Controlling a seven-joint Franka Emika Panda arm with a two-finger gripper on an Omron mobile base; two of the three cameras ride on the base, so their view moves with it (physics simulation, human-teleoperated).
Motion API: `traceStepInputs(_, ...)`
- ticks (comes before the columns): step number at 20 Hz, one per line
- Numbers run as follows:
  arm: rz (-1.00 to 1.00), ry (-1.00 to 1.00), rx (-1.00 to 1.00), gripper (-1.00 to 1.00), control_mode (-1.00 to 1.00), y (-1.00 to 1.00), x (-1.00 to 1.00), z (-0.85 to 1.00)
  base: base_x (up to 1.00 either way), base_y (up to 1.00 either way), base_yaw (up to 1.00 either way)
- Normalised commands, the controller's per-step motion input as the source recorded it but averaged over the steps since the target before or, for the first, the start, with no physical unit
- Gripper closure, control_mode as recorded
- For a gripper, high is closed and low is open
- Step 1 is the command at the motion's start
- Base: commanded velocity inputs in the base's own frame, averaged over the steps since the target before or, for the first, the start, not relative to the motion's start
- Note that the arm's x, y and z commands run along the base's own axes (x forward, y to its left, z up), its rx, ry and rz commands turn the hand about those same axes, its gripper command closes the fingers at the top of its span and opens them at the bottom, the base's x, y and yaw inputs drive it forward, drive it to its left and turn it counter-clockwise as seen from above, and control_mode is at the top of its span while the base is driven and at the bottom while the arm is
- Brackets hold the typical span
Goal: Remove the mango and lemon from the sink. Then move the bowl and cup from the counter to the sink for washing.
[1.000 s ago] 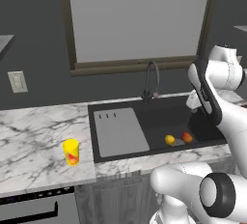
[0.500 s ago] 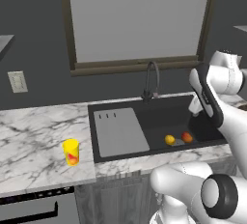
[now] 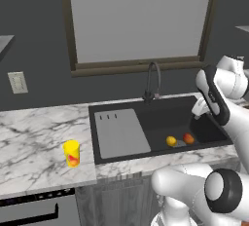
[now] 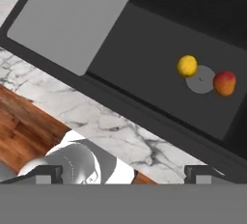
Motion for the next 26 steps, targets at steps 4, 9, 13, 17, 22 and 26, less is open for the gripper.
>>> traceStepInputs(4,0.00,0.06,0.02,-1.00,-1.00,-0.08,0.22,-0.15,0.00,0.00,0.00)
traceStepInputs(9,0.00,0.03,0.00,-1.00,-1.00,-0.06,0.18,-0.17,0.00,0.00,0.00)
traceStepInputs(13,0.00,0.09,0.00,-1.00,-1.00,-0.03,0.19,-0.17,0.00,0.00,0.00)
traceStepInputs(17,0.00,0.11,0.01,-1.00,-1.00,0.00,0.21,-0.19,0.00,0.00,0.00)
traceStepInputs(22,0.00,0.08,0.07,-1.00,-1.00,-0.01,0.22,-0.24,0.00,0.00,0.00)
traceStepInputs(26,0.00,0.08,0.09,-1.00,-1.00,-0.03,0.20,-0.23,0.00,0.00,0.00)
